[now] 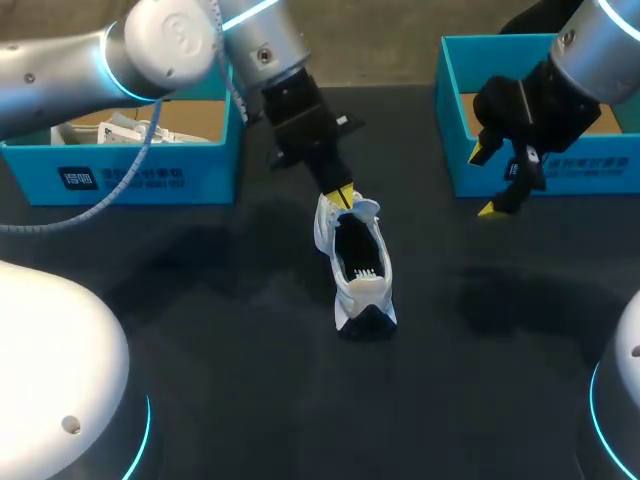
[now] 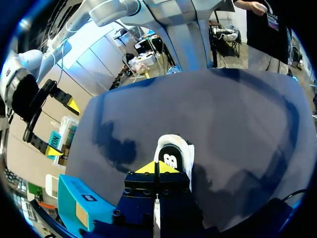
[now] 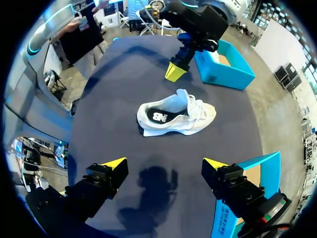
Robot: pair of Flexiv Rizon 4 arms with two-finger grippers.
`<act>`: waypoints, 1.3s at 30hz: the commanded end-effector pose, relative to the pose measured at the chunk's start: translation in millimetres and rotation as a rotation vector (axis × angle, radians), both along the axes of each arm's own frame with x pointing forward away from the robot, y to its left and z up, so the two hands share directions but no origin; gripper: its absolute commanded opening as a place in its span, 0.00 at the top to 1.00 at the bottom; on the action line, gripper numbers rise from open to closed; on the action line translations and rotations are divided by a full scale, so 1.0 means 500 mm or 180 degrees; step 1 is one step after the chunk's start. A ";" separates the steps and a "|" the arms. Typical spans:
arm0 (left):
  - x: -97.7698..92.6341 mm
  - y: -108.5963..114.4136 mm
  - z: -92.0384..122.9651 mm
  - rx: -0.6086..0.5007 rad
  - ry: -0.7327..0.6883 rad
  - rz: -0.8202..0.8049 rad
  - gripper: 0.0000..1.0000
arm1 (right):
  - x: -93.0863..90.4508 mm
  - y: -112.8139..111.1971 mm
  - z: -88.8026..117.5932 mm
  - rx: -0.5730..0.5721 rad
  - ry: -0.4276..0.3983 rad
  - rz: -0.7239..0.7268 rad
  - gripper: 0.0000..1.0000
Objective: Take the shoe out of the shoebox, open the shoe tongue, remove and reinsert the insole, then place the shoe into the shoebox
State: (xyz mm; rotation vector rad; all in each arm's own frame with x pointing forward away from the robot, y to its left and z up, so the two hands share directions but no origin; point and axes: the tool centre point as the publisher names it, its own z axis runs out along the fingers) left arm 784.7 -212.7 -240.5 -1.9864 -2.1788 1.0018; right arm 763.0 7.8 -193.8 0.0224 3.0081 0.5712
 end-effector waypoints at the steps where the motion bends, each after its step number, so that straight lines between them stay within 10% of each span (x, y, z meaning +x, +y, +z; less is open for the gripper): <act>1: 0.003 -0.003 0.002 0.0061 -0.0002 -0.0032 1.00 | -0.002 0.001 -0.001 -0.0008 -0.0005 -0.0007 0.00; 22: 0.050 -0.018 0.028 0.0648 -0.0024 -0.0424 1.00 | 0.001 -0.156 0.021 -0.0129 0.0041 -0.0167 0.00; 39: 0.026 -0.056 -0.067 0.0939 -0.0149 -0.0835 1.00 | 0.003 -0.197 0.019 -0.0223 0.0045 -0.0257 0.00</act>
